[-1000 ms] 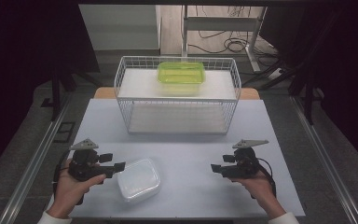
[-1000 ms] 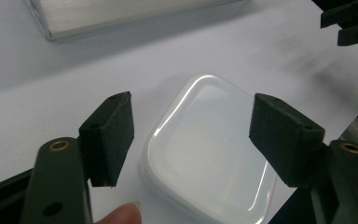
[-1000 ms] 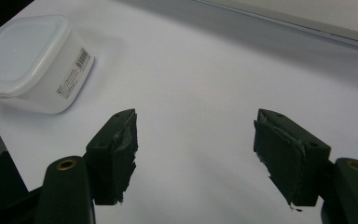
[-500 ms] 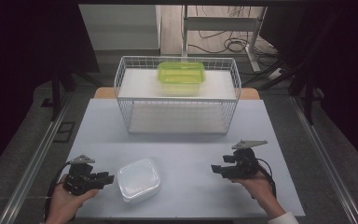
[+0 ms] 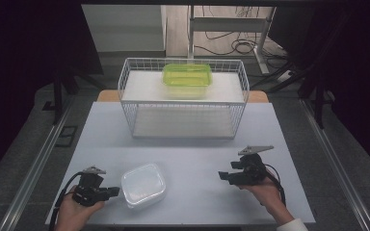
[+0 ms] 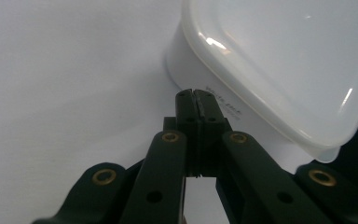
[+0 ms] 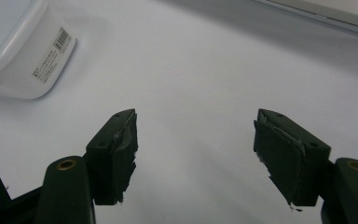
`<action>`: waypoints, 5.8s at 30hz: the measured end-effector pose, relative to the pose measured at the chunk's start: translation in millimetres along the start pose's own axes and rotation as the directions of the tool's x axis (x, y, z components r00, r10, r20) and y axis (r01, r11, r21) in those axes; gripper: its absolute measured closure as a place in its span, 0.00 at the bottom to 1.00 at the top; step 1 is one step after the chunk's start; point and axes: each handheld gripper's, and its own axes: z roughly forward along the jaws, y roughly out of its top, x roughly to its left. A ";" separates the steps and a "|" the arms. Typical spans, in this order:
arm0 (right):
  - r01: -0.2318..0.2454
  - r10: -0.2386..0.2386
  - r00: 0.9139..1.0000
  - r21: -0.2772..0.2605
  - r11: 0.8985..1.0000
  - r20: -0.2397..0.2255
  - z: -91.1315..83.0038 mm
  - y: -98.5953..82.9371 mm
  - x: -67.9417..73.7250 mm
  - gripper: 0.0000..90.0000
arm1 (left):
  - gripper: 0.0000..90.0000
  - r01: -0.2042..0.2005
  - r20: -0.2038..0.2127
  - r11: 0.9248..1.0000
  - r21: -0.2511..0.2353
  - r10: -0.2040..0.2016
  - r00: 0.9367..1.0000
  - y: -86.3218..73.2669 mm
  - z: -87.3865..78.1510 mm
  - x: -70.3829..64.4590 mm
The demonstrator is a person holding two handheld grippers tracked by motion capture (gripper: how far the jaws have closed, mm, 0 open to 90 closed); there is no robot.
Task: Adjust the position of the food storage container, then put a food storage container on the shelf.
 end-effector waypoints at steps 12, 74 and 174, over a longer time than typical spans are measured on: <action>0.000 0.000 1.000 -0.002 1.000 0.007 -0.4 -0.2 -2.1 0.33 | 1.00 0.025 0.000 1.000 -0.011 -0.025 1.000 5.0 7.6 -4.9; -0.023 0.023 1.000 0.009 1.000 -0.003 -2.1 -1.2 -2.1 0.33 | 0.99 -0.048 0.122 0.999 -0.001 0.048 0.991 70.9 73.0 -63.6; -0.429 0.421 0.817 0.073 0.900 -0.395 43.8 -0.7 16.3 0.81 | 0.81 0.231 0.461 0.973 -0.028 -0.192 0.866 65.2 65.8 -42.1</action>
